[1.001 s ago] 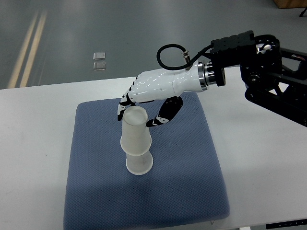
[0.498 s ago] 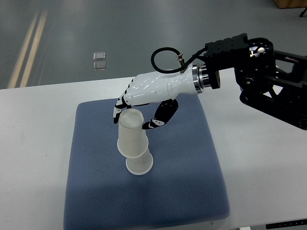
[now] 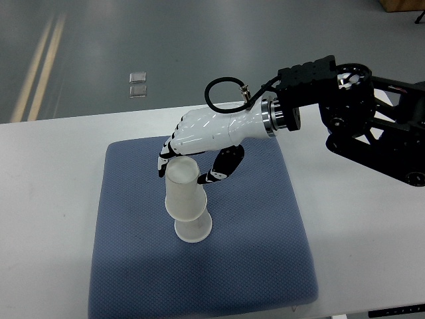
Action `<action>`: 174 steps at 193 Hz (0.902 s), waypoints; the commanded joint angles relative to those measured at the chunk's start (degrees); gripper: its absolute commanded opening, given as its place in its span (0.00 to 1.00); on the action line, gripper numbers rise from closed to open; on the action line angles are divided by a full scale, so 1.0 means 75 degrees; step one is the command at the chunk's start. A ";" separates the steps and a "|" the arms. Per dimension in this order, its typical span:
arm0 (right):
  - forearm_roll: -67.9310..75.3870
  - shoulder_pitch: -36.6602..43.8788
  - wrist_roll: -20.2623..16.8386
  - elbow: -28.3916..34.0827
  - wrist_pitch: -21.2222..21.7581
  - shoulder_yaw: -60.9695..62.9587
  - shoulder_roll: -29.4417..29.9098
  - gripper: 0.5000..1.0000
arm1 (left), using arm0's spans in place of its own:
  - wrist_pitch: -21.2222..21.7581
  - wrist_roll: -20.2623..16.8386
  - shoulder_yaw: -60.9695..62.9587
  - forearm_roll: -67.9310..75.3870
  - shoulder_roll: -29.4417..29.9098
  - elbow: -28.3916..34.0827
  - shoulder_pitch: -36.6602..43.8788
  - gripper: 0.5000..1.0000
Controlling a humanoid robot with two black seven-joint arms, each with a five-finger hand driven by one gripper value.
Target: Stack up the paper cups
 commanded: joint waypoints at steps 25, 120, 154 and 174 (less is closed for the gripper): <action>-0.0028 -0.0076 0.0000 0.0000 0.0000 -0.0031 0.0001 0.24 | 0.0000 0.0000 0.0000 0.0000 0.0000 0.0000 0.0000 1.00; -0.0121 -0.0228 0.0012 0.0000 -0.0106 -0.0031 0.0048 0.79 | 0.0000 0.0000 0.0000 0.0000 0.0000 0.0000 0.0000 1.00; -0.0121 -0.0228 0.0012 -0.0012 -0.0106 -0.0019 -0.0010 0.79 | 0.0000 0.0000 0.0000 0.0000 0.0000 0.0000 0.0000 1.00; -0.0039 -0.0287 0.0000 -0.0070 -0.0141 0.0110 -0.0081 0.79 | 0.0000 0.0000 0.0000 0.0000 0.0000 0.0000 0.0000 1.00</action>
